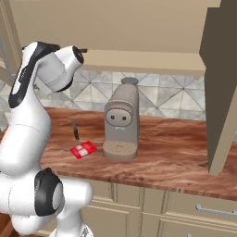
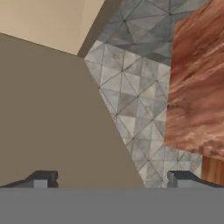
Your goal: Pick the pan from the cabinet and place it on the stove. Then turn on the stove burner for the pan.
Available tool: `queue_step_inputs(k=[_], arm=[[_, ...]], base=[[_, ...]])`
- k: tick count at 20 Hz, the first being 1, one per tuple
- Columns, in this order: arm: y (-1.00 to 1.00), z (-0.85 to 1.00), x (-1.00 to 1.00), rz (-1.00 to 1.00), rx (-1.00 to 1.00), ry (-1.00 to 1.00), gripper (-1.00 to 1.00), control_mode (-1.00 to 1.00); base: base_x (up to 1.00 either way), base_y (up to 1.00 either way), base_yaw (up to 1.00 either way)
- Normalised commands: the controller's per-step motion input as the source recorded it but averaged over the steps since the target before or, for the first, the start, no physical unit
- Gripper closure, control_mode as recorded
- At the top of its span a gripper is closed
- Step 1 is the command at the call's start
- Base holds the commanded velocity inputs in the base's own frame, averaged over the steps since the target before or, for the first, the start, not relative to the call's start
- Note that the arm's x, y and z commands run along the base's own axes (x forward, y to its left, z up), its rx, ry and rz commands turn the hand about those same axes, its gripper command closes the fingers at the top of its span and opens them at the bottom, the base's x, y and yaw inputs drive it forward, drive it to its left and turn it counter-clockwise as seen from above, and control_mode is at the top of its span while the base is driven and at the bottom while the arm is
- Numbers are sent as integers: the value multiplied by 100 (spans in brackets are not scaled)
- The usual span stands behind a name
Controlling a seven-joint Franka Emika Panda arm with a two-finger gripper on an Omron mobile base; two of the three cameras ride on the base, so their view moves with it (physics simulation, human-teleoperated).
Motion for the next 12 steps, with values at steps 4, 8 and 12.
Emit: queue_step_inputs(k=[4, 8, 12], arm=[[100, -2, -63, 17, 0, 0, -100, -100], [100, -3, -66, 18, 0, 0, -100, -100], [100, -4, -62, 18, 0, 0, -100, -100]], base=[[0, 0, 0], [0, 0, 0], [0, 0, 0]])
